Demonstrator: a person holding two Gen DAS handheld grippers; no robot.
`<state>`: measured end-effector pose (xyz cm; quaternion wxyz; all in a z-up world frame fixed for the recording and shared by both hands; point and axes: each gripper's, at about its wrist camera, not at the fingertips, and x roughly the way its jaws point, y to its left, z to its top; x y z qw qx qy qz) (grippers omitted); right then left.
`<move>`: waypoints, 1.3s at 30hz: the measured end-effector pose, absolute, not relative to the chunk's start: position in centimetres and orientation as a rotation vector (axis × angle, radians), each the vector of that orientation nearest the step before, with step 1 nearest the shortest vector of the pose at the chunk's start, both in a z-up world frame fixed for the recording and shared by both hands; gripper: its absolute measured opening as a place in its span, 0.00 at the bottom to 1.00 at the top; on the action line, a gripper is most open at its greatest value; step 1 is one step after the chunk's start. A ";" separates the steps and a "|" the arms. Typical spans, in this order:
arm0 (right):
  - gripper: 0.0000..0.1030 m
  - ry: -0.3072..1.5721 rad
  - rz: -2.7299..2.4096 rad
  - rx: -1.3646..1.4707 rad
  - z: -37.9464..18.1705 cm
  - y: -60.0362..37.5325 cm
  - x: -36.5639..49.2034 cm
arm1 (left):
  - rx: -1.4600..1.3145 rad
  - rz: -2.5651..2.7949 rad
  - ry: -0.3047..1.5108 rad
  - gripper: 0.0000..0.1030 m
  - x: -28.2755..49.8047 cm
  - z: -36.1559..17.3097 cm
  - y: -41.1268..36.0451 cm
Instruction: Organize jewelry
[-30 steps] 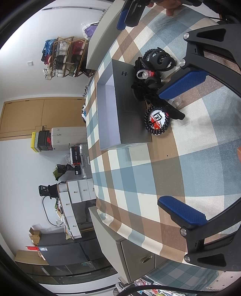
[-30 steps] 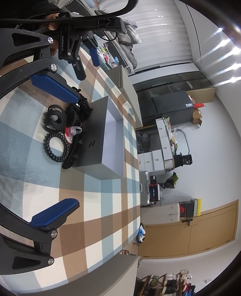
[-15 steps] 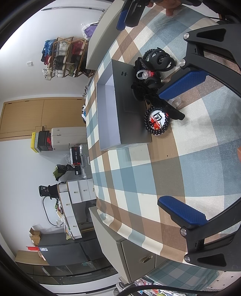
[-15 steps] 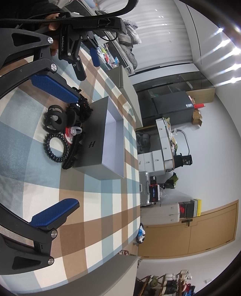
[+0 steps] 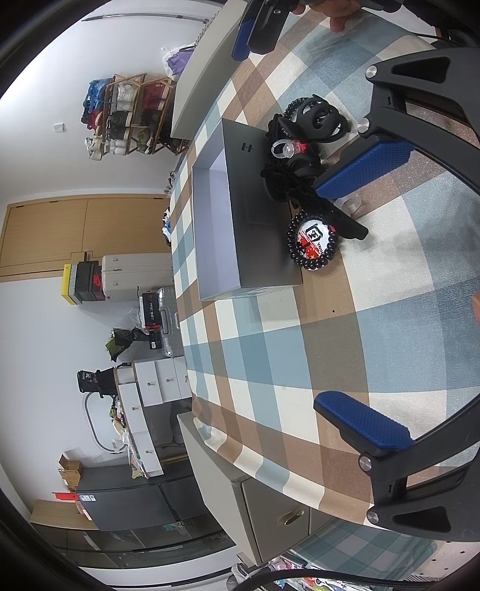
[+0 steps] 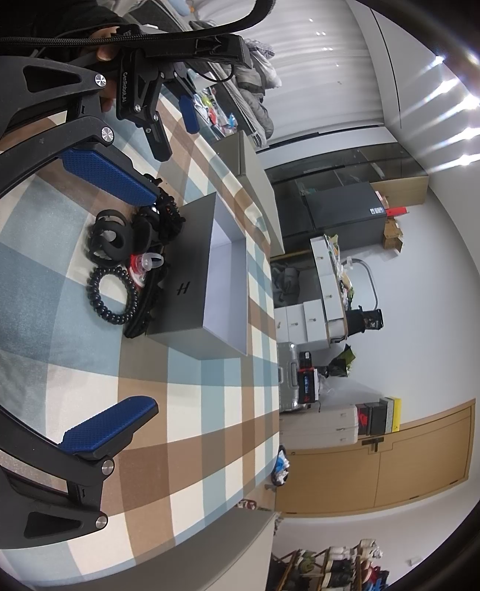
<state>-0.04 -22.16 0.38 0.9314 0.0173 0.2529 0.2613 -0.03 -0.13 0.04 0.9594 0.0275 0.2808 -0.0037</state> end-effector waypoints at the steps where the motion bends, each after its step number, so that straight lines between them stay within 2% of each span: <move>1: 1.00 0.517 0.535 0.035 0.4 -22.2 0.0 | 0.055 -0.008 0.569 0.99 0.0 0.0 -0.1; 16: 1.00 0.527 0.535 0.033 0.3 -22.1 0.0 | 0.056 -0.008 0.570 0.99 0.0 0.0 -0.2; 35: 1.00 0.698 0.550 0.036 -0.8 -20.0 1.5 | 0.034 -0.005 0.570 0.99 0.3 0.4 -0.2; 37: 0.93 0.718 0.581 0.039 -1.0 -19.5 1.6 | 0.020 -0.020 0.591 0.99 0.6 0.2 -0.1; 39: 0.91 0.748 0.602 0.029 -1.1 -18.9 1.7 | 0.012 -0.032 0.601 0.99 0.7 0.2 0.0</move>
